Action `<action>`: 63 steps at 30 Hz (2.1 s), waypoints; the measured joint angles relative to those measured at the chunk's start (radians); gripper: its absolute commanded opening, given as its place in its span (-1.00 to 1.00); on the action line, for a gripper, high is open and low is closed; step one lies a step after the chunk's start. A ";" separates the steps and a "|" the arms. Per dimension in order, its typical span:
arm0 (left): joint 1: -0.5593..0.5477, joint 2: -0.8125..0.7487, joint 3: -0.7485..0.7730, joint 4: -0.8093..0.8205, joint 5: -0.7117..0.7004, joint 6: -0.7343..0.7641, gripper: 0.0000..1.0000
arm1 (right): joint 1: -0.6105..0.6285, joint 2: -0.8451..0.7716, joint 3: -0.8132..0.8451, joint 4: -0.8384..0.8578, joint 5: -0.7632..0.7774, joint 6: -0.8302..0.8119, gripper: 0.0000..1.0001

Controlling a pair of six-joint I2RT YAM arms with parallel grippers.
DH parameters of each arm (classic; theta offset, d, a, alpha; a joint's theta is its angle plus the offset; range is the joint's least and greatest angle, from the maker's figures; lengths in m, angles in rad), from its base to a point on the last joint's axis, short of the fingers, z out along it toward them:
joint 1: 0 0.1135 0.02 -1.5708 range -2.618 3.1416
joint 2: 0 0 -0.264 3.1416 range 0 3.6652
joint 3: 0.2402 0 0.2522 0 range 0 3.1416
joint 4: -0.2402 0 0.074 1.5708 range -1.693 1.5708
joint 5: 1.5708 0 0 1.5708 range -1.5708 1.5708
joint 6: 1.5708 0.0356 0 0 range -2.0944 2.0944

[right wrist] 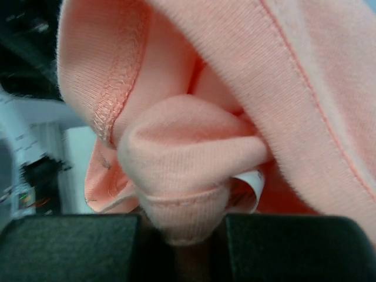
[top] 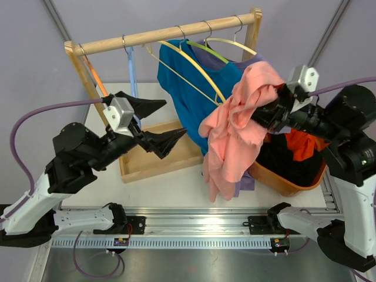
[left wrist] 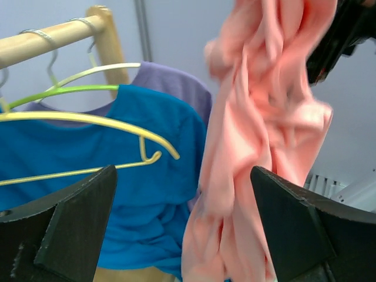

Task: Remove the t-shirt from the hanger
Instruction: Place the tshirt into the basket

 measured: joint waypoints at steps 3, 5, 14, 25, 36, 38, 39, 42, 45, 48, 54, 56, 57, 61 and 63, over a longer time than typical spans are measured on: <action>0.001 -0.046 -0.016 -0.037 -0.057 -0.003 0.98 | -0.001 0.027 0.120 -0.016 0.211 -0.017 -1.00; 0.001 -0.064 -0.032 -0.065 -0.092 -0.010 0.98 | -0.001 0.057 0.216 -0.022 0.371 -0.040 -1.00; 0.002 -0.040 -0.066 -0.201 -0.163 -0.031 0.98 | -0.001 0.198 0.570 0.026 0.937 -0.282 -1.00; 0.002 -0.028 -0.071 -0.231 -0.164 0.004 0.98 | -0.003 0.190 0.532 0.167 1.277 -0.628 -1.00; 0.004 -0.040 -0.131 -0.240 -0.136 0.004 0.98 | -0.151 -0.051 -0.093 0.016 1.308 -0.558 -1.00; 0.004 -0.050 -0.144 -0.245 -0.129 0.003 0.98 | -0.185 -0.080 -0.191 -0.058 1.263 -0.510 -1.00; 0.004 -0.056 -0.149 -0.246 -0.126 0.003 0.98 | -0.200 -0.090 -0.239 -0.092 1.230 -0.481 -1.00; 0.004 -0.077 -0.159 -0.249 -0.117 -0.005 0.98 | -0.246 -0.102 -0.348 -0.211 1.082 -0.404 -1.00; 0.004 -0.098 -0.174 -0.249 -0.107 -0.018 0.98 | -0.269 -0.119 -0.443 -0.318 0.888 -0.366 -1.00; 0.004 -0.117 -0.189 -0.250 -0.100 -0.026 0.98 | -0.270 -0.150 -0.548 -0.383 0.740 -0.368 -1.00; 0.004 -0.134 -0.209 -0.251 -0.099 -0.032 0.98 | -0.304 -0.176 -0.756 -0.393 0.663 -0.429 -1.00; 0.004 -0.136 -0.211 -0.253 -0.099 -0.032 0.98 | -0.354 -0.139 -0.789 -0.384 0.662 -0.443 -1.00; 0.004 -0.137 -0.212 -0.254 -0.099 -0.032 0.98 | -0.388 -0.112 -0.796 -0.372 0.663 -0.450 -1.00; 0.004 -0.137 -0.217 -0.258 -0.100 -0.032 0.98 | -0.507 0.035 -0.799 -0.307 0.670 -0.474 -1.00; 0.004 -0.136 -0.220 -0.259 -0.100 -0.032 0.98 | -0.526 0.085 -0.800 -0.292 0.668 -0.495 -0.86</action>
